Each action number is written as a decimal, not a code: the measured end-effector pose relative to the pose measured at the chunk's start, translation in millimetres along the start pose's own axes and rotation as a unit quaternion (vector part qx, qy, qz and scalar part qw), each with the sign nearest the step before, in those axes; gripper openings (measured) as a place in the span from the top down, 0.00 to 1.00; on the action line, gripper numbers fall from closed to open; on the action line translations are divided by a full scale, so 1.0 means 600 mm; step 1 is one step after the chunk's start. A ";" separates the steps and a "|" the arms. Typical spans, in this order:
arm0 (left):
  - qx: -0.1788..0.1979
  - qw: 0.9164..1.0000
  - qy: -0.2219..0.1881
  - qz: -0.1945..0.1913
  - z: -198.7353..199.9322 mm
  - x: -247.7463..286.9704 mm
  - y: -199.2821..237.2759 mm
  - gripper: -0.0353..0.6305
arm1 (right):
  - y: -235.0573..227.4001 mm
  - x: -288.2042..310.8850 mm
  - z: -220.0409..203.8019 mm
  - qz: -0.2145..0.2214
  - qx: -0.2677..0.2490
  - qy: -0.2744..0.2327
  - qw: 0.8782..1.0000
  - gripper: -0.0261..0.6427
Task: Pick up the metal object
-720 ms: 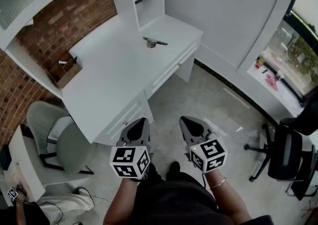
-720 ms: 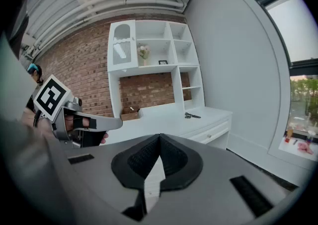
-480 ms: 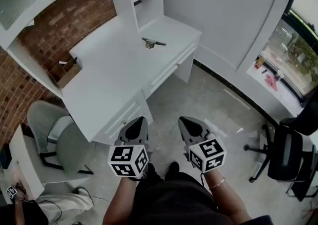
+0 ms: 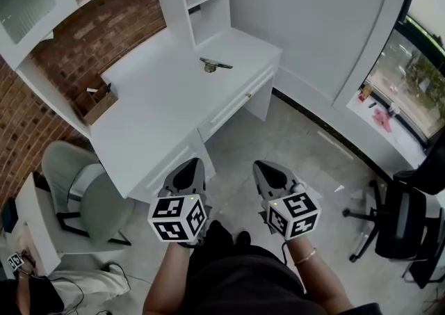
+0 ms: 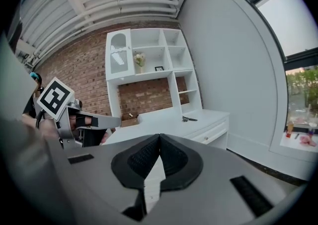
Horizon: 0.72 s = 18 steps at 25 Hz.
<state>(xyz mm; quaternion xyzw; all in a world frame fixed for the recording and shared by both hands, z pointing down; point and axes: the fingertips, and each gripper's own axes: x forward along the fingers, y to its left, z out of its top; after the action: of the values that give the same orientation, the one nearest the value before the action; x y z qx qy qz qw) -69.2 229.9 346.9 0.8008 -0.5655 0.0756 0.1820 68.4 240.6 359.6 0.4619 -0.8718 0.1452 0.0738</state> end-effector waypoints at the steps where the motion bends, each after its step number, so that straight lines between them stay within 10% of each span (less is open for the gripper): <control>1: 0.000 1.000 0.001 -0.004 0.003 0.005 -0.002 0.93 | -0.002 0.002 0.003 0.000 0.000 -0.001 1.000 0.95; 18: -0.083 0.995 0.024 -0.047 0.052 0.231 0.094 0.78 | -0.112 0.183 0.040 -0.016 0.011 0.012 1.000 0.95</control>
<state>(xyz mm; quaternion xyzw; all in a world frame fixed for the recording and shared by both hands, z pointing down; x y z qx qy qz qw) -75.9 80.2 375.2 0.8068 -0.5269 0.0387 0.2645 62.3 111.2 378.3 0.4751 -0.8615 0.1591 0.0821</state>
